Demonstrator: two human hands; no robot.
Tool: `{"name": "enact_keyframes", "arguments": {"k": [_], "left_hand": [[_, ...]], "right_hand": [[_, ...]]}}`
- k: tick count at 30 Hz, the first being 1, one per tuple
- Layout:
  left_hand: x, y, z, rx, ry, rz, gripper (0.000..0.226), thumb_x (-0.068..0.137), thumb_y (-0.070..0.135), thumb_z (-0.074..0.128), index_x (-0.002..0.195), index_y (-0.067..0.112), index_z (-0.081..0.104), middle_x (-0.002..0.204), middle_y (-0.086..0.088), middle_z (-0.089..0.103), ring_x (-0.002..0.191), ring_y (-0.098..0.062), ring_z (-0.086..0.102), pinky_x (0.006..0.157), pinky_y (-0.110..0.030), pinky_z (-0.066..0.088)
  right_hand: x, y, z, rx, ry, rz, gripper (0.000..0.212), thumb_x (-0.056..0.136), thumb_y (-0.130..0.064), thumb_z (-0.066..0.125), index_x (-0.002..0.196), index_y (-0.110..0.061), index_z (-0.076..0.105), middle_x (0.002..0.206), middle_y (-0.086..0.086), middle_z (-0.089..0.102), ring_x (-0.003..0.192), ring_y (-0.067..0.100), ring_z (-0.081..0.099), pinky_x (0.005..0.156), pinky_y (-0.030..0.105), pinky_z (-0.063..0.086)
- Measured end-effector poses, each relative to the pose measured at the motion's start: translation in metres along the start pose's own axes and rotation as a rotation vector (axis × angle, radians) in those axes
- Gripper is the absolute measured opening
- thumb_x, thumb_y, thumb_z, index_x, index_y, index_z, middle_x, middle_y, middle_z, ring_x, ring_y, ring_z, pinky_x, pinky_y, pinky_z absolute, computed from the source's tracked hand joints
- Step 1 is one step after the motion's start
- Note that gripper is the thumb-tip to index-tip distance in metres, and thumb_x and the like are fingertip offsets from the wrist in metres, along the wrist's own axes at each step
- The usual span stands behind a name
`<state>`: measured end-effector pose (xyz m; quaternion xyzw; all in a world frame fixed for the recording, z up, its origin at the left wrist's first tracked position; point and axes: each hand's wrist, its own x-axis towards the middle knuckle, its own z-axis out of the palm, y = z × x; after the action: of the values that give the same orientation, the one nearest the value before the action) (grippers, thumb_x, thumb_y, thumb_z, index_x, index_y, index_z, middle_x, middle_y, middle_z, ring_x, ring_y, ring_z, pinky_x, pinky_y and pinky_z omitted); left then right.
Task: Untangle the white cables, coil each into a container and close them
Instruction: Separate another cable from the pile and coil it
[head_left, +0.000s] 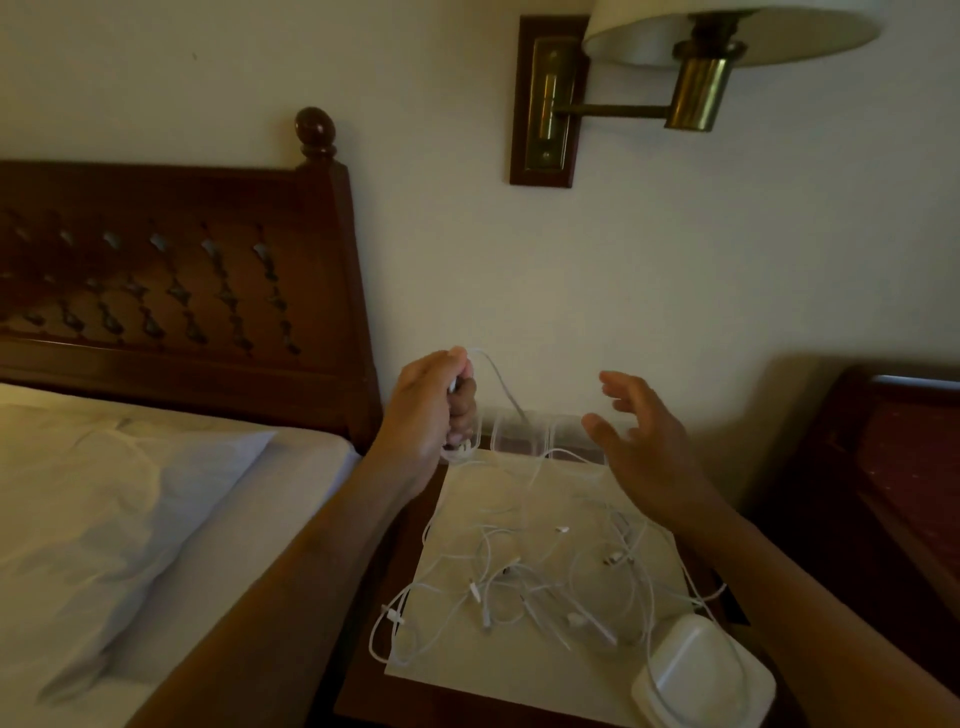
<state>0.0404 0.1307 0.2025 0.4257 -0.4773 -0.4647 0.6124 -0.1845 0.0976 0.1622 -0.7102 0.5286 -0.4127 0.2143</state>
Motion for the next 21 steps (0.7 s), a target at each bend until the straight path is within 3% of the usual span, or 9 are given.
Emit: {"name": "enact_keyframes", "arguments": {"k": [5, 6, 8, 10, 12, 15, 17, 19, 21], "left_hand": [[-0.020, 0.018, 0.022, -0.090, -0.271, -0.053, 0.032, 0.112, 0.021, 0.032, 0.083, 0.013, 0.044, 0.058, 0.000, 0.020, 0.049, -0.015, 0.013, 0.052, -0.035, 0.014], [-0.024, 0.020, 0.025, -0.118, -0.316, -0.078, 0.032, 0.111, 0.022, 0.032, 0.083, 0.013, 0.045, 0.058, 0.000, 0.020, 0.050, -0.016, 0.011, 0.052, -0.035, 0.014], [-0.033, 0.021, 0.030, -0.188, -0.400, -0.138, 0.031, 0.110, 0.025, 0.035, 0.084, 0.013, 0.047, 0.058, 0.001, 0.018, 0.050, -0.015, 0.010, 0.051, -0.032, 0.014], [-0.040, 0.021, 0.035, -0.291, -0.464, -0.193, 0.029, 0.106, 0.027, 0.040, 0.084, 0.012, 0.050, 0.057, 0.002, 0.017, 0.046, -0.013, 0.013, 0.050, -0.030, 0.015], [-0.044, 0.019, 0.039, -0.382, -0.490, -0.163, 0.025, 0.104, 0.026, 0.042, 0.087, 0.011, 0.052, 0.056, 0.003, 0.022, 0.044, -0.011, 0.020, 0.050, -0.029, 0.021], [-0.047, 0.013, 0.046, -0.500, -0.473, -0.020, 0.020, 0.105, 0.019, 0.044, 0.092, 0.007, 0.053, 0.057, 0.000, 0.035, 0.047, -0.012, 0.034, 0.051, -0.029, 0.035], [-0.046, 0.009, 0.051, -0.513, -0.449, 0.076, 0.018, 0.103, 0.020, 0.050, 0.092, 0.005, 0.054, 0.060, -0.006, 0.051, 0.049, -0.017, 0.046, 0.054, -0.032, 0.044], [-0.043, 0.006, 0.055, -0.433, -0.428, 0.161, 0.019, 0.102, 0.022, 0.052, 0.093, 0.005, 0.052, 0.076, -0.017, 0.068, 0.058, -0.025, 0.061, 0.063, -0.037, 0.053], [-0.039, 0.005, 0.056, -0.280, -0.422, 0.230, 0.020, 0.105, 0.024, 0.050, 0.096, 0.006, 0.050, 0.100, -0.025, 0.075, 0.077, -0.033, 0.072, 0.074, -0.041, 0.059]], "right_hand": [[-0.016, -0.029, 0.008, -0.036, 0.026, -0.303, 0.040, 0.106, -0.029, 0.048, 0.146, -0.026, 0.048, 0.139, -0.014, 0.050, 0.124, -0.003, 0.045, 0.095, -0.002, 0.029], [-0.017, -0.032, 0.010, 0.002, 0.045, -0.327, 0.037, 0.107, -0.023, 0.049, 0.144, -0.024, 0.051, 0.137, -0.011, 0.055, 0.123, -0.001, 0.049, 0.096, -0.001, 0.032], [-0.019, -0.033, 0.009, 0.062, 0.127, -0.370, 0.032, 0.106, -0.011, 0.049, 0.134, -0.018, 0.061, 0.127, -0.004, 0.064, 0.114, 0.003, 0.059, 0.097, 0.014, 0.047], [-0.023, -0.033, 0.009, 0.147, 0.158, -0.367, 0.031, 0.105, -0.001, 0.050, 0.126, -0.014, 0.067, 0.114, -0.001, 0.070, 0.103, 0.009, 0.067, 0.088, 0.035, 0.056], [-0.030, -0.037, 0.010, 0.293, 0.111, -0.333, 0.036, 0.102, 0.008, 0.049, 0.123, -0.014, 0.070, 0.107, 0.000, 0.073, 0.096, 0.018, 0.071, 0.081, 0.046, 0.059], [-0.042, -0.043, 0.012, 0.281, 0.077, -0.375, 0.039, 0.098, 0.014, 0.048, 0.106, -0.015, 0.071, 0.082, 0.002, 0.070, 0.073, 0.022, 0.066, 0.066, 0.042, 0.056], [-0.050, -0.044, 0.013, 0.201, 0.038, -0.385, 0.039, 0.095, 0.016, 0.048, 0.090, -0.019, 0.066, 0.072, -0.002, 0.062, 0.064, 0.017, 0.058, 0.057, 0.029, 0.050], [-0.056, -0.043, 0.012, 0.116, -0.016, -0.334, 0.037, 0.094, 0.013, 0.048, 0.085, -0.020, 0.064, 0.071, -0.003, 0.061, 0.063, 0.014, 0.057, 0.055, 0.022, 0.046], [-0.059, -0.042, 0.007, 0.019, -0.066, -0.321, 0.025, 0.099, 0.003, 0.051, 0.091, -0.016, 0.066, 0.071, -0.005, 0.061, 0.063, 0.013, 0.058, 0.057, 0.031, 0.051]]}}
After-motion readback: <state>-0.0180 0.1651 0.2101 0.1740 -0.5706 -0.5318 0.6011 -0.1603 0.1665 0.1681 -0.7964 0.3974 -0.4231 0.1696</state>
